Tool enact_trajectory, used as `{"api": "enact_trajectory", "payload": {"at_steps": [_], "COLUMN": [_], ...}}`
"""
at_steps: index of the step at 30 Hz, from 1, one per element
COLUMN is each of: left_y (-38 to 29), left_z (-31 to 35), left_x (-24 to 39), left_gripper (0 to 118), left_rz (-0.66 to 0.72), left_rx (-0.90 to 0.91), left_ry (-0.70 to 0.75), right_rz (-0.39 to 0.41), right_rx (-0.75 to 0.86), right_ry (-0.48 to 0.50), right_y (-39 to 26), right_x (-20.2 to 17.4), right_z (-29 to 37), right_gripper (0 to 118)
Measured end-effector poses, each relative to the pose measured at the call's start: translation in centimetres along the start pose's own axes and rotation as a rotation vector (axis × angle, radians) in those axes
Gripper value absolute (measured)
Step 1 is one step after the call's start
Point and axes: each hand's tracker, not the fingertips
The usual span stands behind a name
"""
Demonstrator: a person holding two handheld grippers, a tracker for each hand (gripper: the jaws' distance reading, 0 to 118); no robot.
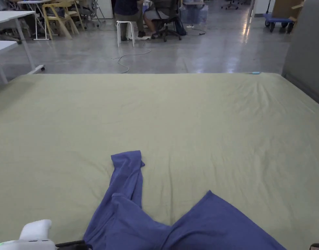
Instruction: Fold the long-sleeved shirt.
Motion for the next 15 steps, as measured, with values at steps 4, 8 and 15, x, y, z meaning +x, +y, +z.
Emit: {"api": "enact_trajectory", "payload": {"at_steps": [4, 8, 15], "left_y": [-2.3, 0.7, 16.9], "left_z": [-0.9, -1.6, -5.5], "left_x": [2.6, 2.8, 5.8], "left_gripper": [0, 0, 117], "left_rz": [-0.092, 0.047, 0.033], "left_rx": [-0.048, -0.009, 0.131], "left_ry": [0.028, -0.162, -0.062], "right_rz": [0.047, 0.096, 0.268], "right_rx": [-0.008, -0.092, -0.154], "right_ry": [0.067, 0.114, 0.183], "right_y": [-2.7, -4.2, -2.9], "right_x": [-1.8, -3.2, -6.0], "right_z": [0.7, -1.7, -3.4], "right_gripper": [23, 0, 0]}}
